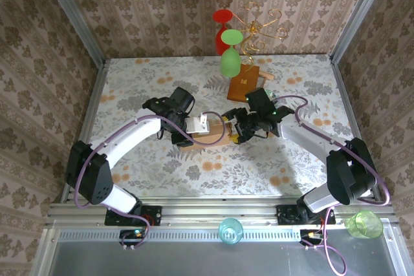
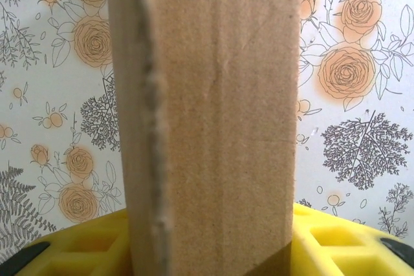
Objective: Fold the paper box
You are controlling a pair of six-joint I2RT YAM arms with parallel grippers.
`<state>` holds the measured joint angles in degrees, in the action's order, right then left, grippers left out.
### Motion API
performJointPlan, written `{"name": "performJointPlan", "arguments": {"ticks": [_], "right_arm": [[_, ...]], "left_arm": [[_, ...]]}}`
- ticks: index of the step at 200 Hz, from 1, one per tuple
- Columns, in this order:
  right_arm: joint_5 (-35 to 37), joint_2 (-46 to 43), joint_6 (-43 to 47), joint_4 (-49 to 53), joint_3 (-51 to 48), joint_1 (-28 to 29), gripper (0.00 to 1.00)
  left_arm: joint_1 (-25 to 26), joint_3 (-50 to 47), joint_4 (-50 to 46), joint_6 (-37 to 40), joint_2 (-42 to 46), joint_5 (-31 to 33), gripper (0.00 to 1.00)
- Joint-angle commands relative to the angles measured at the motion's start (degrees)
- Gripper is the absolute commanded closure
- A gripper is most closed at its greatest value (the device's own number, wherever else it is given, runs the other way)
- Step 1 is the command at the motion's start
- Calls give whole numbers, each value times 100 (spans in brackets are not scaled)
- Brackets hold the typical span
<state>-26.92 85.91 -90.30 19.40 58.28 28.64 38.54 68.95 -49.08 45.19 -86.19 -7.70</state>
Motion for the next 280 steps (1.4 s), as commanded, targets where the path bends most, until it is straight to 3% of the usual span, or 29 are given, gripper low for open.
{"name": "performJointPlan", "arguments": {"ticks": [1, 102, 148, 210, 226, 240, 257, 280], "right_arm": [[37, 103, -150, -94, 109, 45, 32], [670, 282, -258, -351, 236, 129, 38], [722, 369, -349, -252, 315, 124, 39], [715, 553, -479, -149, 543, 130, 40], [701, 592, -513, -125, 590, 128, 41], [676, 628, -531, -121, 627, 125, 41], [662, 673, -532, -76, 674, 124, 41], [656, 699, -527, -28, 724, 124, 41]], "left_arm": [[-32, 6, 66, -15, 25, -161, 48], [-67, -162, 272, -579, 463, -926, 38], [-187, -379, 595, -1421, 991, -1311, 29], [-336, -897, 953, -2880, 2071, -462, 23], [-561, -953, 854, -3357, 2353, -341, 26], [-876, -1048, 772, -3791, 2611, -525, 36], [-1484, -1082, 566, -4453, 2816, -945, 48], [-2110, -970, 92, -4819, 2651, -1770, 52]]}}
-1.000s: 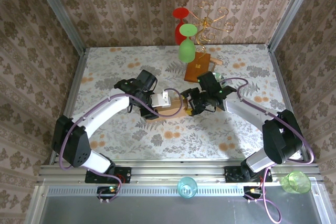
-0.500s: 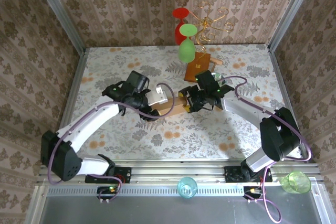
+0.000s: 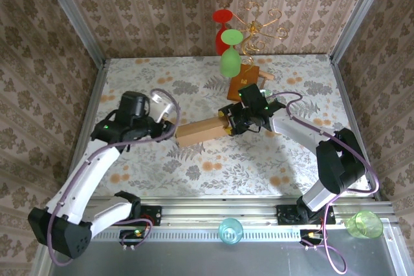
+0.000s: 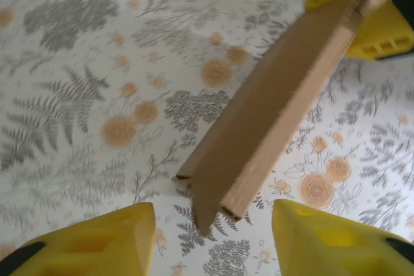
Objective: Fold the paper box
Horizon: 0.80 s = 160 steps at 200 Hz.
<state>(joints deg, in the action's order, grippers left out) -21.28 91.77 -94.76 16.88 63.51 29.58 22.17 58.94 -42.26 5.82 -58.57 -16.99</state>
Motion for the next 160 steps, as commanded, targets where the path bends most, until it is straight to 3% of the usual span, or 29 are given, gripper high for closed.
{"name": "performJointPlan", "arguments": {"ticks": [1, 80, 160], "right_arm": [[90, 113, -79, 225, 204, 30, 41], [94, 184, -121, 286, 259, 30, 42], [89, 208, -136, 277, 259, 30, 44]], "left_arm": [[-479, 39, -604, -882, -120, -854, 52], [-242, 119, -756, -612, -609, -855, 50], [294, 175, -637, -389, -957, 125, 54]]}}
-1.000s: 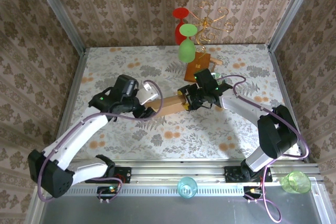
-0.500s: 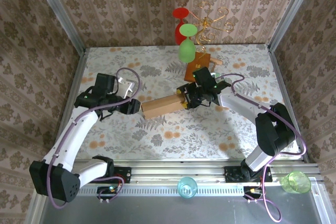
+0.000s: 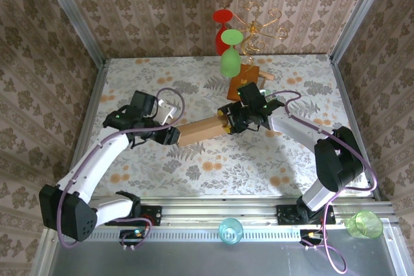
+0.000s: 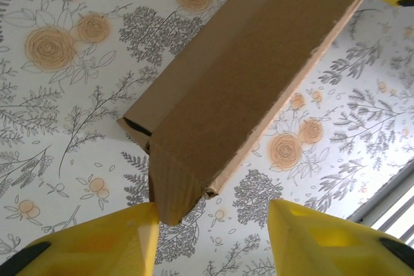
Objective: Fold the paper box
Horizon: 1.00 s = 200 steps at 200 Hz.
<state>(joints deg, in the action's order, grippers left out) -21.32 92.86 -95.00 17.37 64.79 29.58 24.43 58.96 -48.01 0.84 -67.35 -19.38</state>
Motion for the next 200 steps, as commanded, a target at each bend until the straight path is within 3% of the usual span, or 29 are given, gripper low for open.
{"name": "performJointPlan", "arguments": {"ticks": [1, 62, 125, 200], "right_arm": [[93, 96, -114, 231, 130, 30, 44], [111, 74, -124, 219, 95, 31, 45], [119, 106, -126, 223, 111, 28, 46], [117, 110, -133, 214, 128, 22, 47]], "left_arm": [[70, 171, -57, 109, -82, 364, 54], [133, 296, -5, -49, -286, 494, 67], [313, 481, -130, -45, -287, 635, 65], [348, 463, -178, -75, -452, 672, 74]]}}
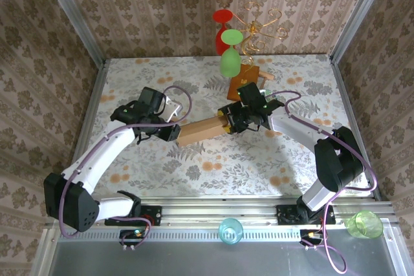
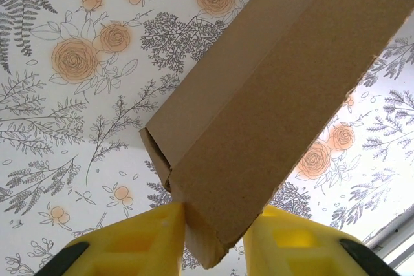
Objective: Fold the paper box
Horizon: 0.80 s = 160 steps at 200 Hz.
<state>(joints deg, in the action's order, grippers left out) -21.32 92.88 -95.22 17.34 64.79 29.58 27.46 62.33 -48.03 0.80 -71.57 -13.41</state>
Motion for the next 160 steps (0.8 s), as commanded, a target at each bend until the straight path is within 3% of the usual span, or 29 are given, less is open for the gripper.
{"name": "performJointPlan", "arguments": {"ticks": [1, 66, 160], "right_arm": [[118, 107, -111, 212, 129, 22, 47], [128, 139, -103, 210, 156, 21, 48], [153, 161, -93, 218, 143, 12, 48]], "left_arm": [[42, 128, -174, -75, -27, 71, 74], [49, 131, -80, -814, -107, -77, 83], [48, 435, -380, -1819, -373, -405, 85]]}}
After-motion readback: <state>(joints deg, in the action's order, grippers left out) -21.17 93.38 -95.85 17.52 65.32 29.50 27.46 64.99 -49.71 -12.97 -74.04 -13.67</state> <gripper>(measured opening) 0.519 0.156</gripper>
